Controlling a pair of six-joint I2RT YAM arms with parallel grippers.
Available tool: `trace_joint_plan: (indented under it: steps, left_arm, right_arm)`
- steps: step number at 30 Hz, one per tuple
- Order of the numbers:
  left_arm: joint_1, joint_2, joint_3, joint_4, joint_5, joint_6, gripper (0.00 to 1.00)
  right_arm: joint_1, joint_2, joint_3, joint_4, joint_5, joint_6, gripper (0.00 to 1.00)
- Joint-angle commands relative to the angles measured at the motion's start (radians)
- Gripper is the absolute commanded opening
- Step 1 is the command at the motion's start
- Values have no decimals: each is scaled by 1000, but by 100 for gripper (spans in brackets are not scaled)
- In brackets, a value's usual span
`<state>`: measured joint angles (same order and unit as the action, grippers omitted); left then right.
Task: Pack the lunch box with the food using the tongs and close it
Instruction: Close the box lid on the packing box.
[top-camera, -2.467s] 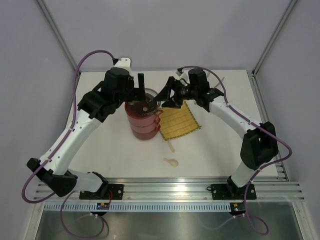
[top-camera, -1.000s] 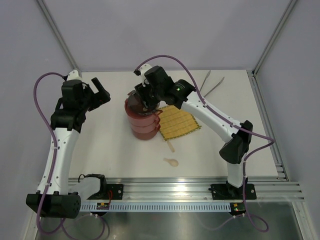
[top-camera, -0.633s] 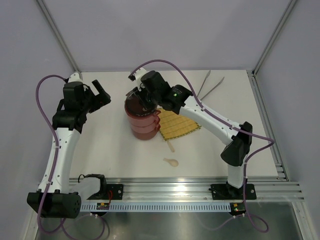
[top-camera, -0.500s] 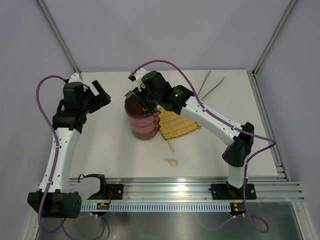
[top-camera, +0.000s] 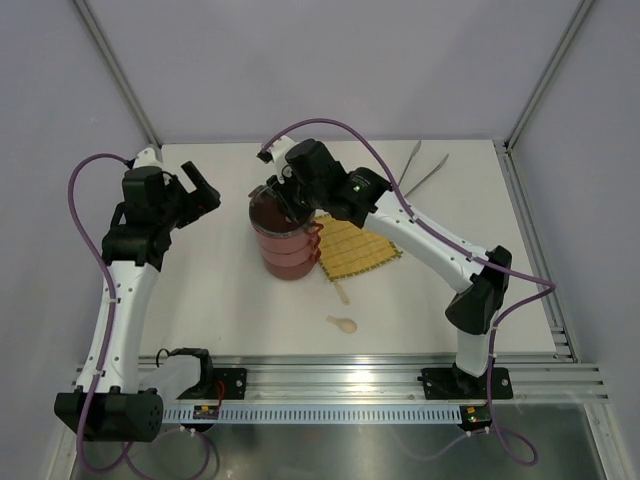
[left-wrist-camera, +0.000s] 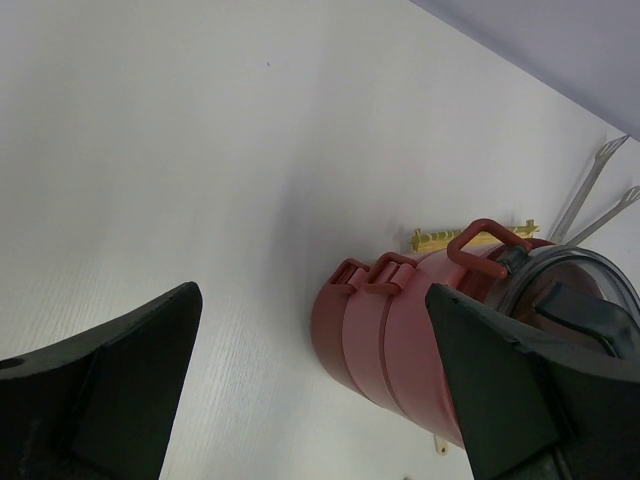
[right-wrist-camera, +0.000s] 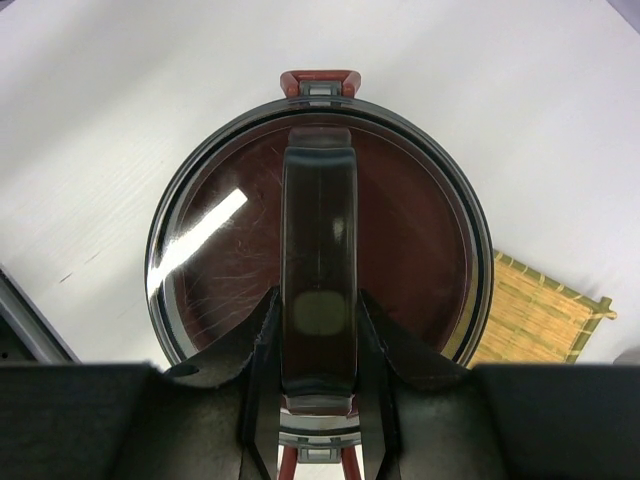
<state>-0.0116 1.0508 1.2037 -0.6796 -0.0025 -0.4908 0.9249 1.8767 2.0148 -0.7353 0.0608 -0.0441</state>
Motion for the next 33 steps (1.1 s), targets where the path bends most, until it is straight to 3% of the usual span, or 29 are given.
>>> trace_joint_plan:
  steps: [1,9,24,33]
  left_arm:
    - [7,-31,17,31,7,6,99]
    - [6,-35,13,28,7,4,99]
    - [7,-37,8,23,7,9,99]
    - [7,-35,5,22,6,15,99]
  right_arm:
    - [3,-8,76,-30,8,13,0]
    - [2,56,119,-98,-15,9,0]
    - [-6,82,79,-65,-44,47,0]
    - [-32,52,-36,3,-50,99,0]
